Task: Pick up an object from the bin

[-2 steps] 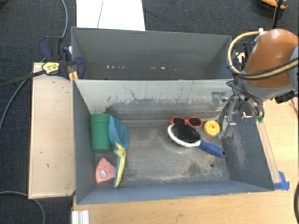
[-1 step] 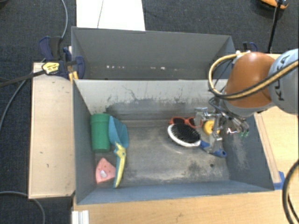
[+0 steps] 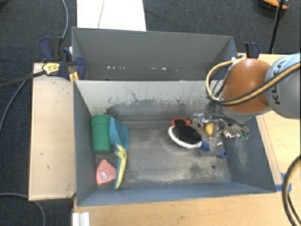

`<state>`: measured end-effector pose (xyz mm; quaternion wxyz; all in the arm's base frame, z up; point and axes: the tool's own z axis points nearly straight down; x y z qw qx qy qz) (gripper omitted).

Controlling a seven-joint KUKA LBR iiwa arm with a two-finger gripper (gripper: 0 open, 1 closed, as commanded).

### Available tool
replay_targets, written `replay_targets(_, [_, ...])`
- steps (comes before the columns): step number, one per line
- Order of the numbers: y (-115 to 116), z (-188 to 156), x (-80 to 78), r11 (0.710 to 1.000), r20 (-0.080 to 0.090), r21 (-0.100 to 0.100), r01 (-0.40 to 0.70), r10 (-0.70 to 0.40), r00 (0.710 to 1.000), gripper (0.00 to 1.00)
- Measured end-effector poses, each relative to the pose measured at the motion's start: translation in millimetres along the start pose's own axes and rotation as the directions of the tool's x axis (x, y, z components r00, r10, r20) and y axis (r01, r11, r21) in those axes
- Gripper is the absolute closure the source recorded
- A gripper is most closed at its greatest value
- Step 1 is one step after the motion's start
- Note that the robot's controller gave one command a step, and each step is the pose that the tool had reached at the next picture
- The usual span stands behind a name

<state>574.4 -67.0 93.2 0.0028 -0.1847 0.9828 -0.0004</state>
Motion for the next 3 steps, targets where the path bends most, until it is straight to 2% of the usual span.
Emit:
replay_targets(1, [20.7, 22.0, -8.4, 0.993, 0.005, 0.003, 0.116, -0.116, 0.993, 1.0])
replay_targets(2, [20.7, 22.1, -8.4, 0.993, 0.005, 0.003, 0.117, -0.117, 0.993, 1.0])
replay_targets(3, [19.0, -172.5, -18.1, 0.997, 0.014, 0.008, 0.074, -0.074, 0.997, 1.0])
